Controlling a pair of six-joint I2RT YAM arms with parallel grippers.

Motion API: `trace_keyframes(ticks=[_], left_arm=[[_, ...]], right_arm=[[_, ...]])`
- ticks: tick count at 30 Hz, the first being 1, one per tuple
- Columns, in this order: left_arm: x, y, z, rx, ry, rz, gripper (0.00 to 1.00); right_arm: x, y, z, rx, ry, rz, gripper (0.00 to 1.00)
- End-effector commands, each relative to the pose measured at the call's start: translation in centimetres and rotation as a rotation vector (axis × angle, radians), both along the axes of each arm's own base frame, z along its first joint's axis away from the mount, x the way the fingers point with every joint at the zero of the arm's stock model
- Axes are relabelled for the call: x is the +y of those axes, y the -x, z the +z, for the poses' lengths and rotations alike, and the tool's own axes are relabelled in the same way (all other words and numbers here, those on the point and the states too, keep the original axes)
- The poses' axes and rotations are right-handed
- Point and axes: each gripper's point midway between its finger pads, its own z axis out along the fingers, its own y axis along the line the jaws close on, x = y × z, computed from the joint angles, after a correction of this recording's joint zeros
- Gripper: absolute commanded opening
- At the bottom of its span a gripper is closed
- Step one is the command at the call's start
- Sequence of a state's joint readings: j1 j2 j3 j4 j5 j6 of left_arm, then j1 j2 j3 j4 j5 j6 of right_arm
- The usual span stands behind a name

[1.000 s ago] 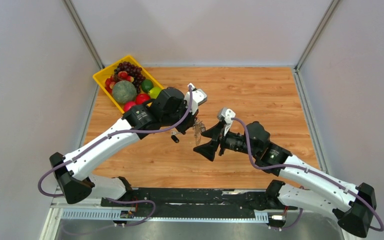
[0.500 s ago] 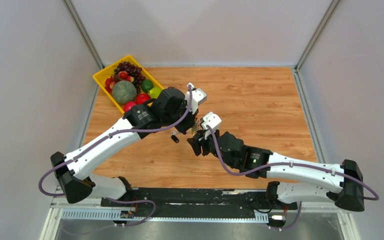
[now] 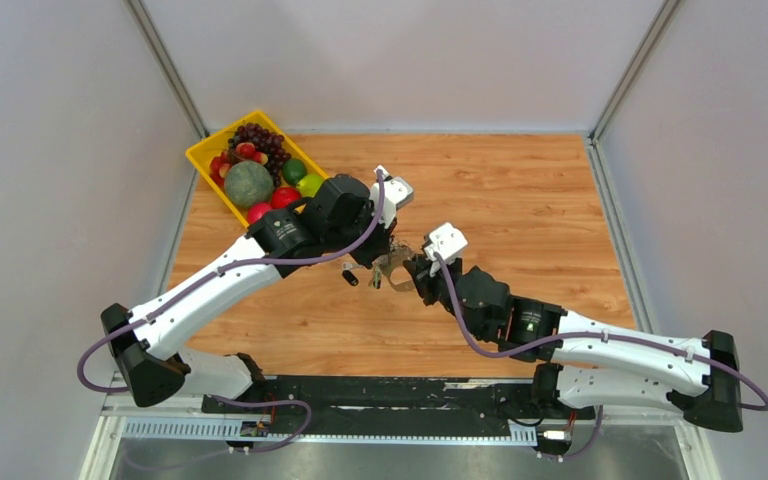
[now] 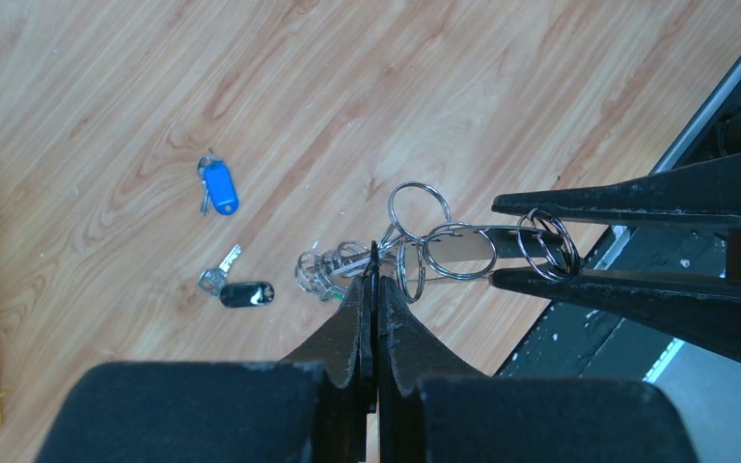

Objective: Remove the keys from the keyring

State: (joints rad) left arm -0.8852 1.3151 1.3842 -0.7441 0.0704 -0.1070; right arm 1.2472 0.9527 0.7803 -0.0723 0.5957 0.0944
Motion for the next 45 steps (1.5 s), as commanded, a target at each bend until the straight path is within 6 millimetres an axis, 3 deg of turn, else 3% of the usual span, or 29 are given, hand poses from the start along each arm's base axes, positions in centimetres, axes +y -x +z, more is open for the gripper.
trace_keyframes(ticks=[1,8,15,17,18,20,23,26,31,39,42,45], left_arm=[[0.1,0.2,2.3,-0.039,0.068,-0.007,0.00],[1.4,0.9,1.3,-0.028,0.080,0.002,0.04],[2.0,1.8,3.5,-0.071,0.218,-0.030,0.00],[1.9,2.2,4.4,-0.086,0.251,-0.045,0.00],[1.8,2.5,4.8,-0.085,0.263,-0.056,0.00],[1.7,2.8,5.3,-0.083,0.280,-0.070,0.00],[1.5,3.1,6.0,-0.081,0.303,-0.088,0.00],[1.4,3.4,6.7,-0.082,0.326,-0.098,0.00],[0.8,4.1,7.5,-0.063,0.371,-0.130,0.00],[-0.5,5.0,7.4,-0.001,0.415,-0.185,0.00],[-0.9,5.3,7.4,0.014,0.432,-0.209,0.00],[-1.2,5.6,7.4,0.029,0.442,-0.226,0.00]], right_arm=[[-0.7,-0.4,-0.3,-0.037,0.066,-0.021,0.00],[-0.2,-1.2,-0.8,-0.094,0.191,-0.014,0.00],[0.9,-0.7,-1.1,-0.089,0.191,0.047,0.00],[1.0,-0.5,-0.7,-0.096,0.147,0.055,0.39],[1.1,-0.4,-0.6,-0.102,0.118,0.060,0.52],[1.4,0.3,0.1,-0.123,0.043,0.103,0.64],[1.2,1.0,0.8,-0.154,-0.045,0.140,0.67],[0.5,1.1,1.5,-0.169,-0.093,0.128,0.64],[-0.2,1.2,2.4,-0.191,-0.130,0.123,0.45],[-0.6,1.8,3.8,-0.243,-0.180,0.150,0.44],[-0.7,1.7,4.3,-0.254,-0.200,0.143,0.36],[-0.7,1.8,4.6,-0.259,-0.213,0.149,0.01]])
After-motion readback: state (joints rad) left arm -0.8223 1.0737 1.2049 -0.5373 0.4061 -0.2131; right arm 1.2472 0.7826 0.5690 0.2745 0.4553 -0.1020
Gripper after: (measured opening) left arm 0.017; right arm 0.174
